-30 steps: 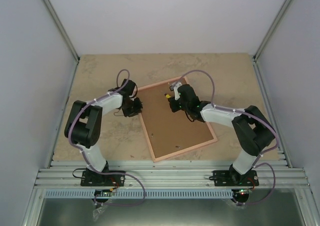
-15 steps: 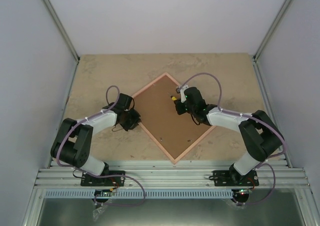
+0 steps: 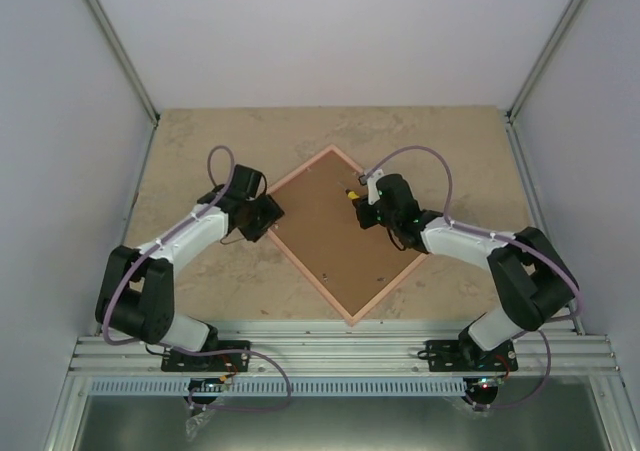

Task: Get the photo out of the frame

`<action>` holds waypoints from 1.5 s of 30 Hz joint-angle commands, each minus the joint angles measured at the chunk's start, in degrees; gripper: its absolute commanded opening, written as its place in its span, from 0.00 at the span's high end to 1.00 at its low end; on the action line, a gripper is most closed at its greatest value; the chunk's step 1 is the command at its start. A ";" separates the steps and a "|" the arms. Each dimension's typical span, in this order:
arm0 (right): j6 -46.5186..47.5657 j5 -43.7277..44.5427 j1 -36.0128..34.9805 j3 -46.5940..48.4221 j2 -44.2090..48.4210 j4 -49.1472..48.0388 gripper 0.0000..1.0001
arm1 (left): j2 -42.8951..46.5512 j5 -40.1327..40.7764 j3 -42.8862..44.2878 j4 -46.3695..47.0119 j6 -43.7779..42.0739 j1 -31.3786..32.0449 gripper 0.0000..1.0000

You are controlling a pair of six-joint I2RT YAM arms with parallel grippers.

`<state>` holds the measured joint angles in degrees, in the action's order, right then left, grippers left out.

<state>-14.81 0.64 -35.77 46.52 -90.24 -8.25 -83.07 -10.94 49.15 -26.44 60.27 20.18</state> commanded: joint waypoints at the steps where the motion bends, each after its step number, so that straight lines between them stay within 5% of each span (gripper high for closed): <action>1: 0.05 -0.51 0.79 -1.69 3.36 -2.03 1.00 | -1.21 7.06 8.09 -7.74 -12.68 -1.50 0.33; 11: -0.26 -0.50 1.32 -5.24 9.43 -2.88 1.00 | -13.55 12.00 25.05 -7.59 -38.45 -1.55 0.09; 24: 0.80 -3.01 1.39 -5.39 11.78 -1.79 1.00 | -33.35 9.99 39.18 -6.75 -53.10 -1.79 0.07; 36: 1.45 -3.86 1.40 -4.80 10.71 -0.74 1.00 | -44.04 4.66 47.08 -8.93 -54.60 -4.36 0.22; 45: 1.11 -4.80 1.40 -4.03 9.74 -0.97 1.00 | -45.20 2.09 46.82 -10.57 -54.88 -4.36 0.55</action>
<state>-14.13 -3.27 -34.61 41.34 -79.77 -8.47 -126.91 -8.10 95.92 -34.63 6.02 15.70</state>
